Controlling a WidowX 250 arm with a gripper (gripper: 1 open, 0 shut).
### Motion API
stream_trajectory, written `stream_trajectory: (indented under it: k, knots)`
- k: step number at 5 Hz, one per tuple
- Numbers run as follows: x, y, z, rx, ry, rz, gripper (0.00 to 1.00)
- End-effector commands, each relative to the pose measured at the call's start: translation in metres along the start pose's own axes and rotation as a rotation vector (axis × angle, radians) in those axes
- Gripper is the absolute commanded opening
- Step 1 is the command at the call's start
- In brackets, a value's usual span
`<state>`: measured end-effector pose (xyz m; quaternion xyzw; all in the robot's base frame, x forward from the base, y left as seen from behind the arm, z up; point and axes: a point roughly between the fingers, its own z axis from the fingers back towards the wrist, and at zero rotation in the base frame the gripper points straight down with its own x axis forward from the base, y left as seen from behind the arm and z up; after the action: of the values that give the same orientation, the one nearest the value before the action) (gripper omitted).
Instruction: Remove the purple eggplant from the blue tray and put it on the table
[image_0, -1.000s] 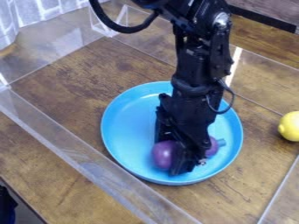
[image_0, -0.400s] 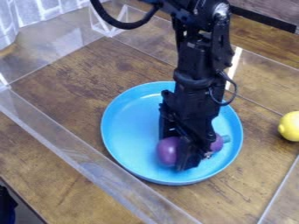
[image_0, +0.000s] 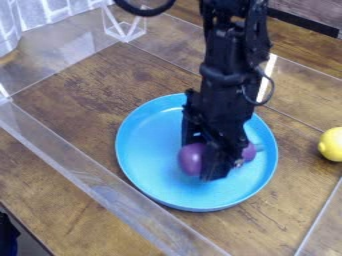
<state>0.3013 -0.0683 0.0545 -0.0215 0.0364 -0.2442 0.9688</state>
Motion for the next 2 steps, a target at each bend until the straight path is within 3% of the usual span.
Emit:
stream_trajectory:
  k: [1,2]
  knots:
    - [0.004,0.019,0.045,0.056,-0.086,0.028,0.0]
    - [-0.006,0.041,0.067,0.09,-0.083,0.071,0.0]
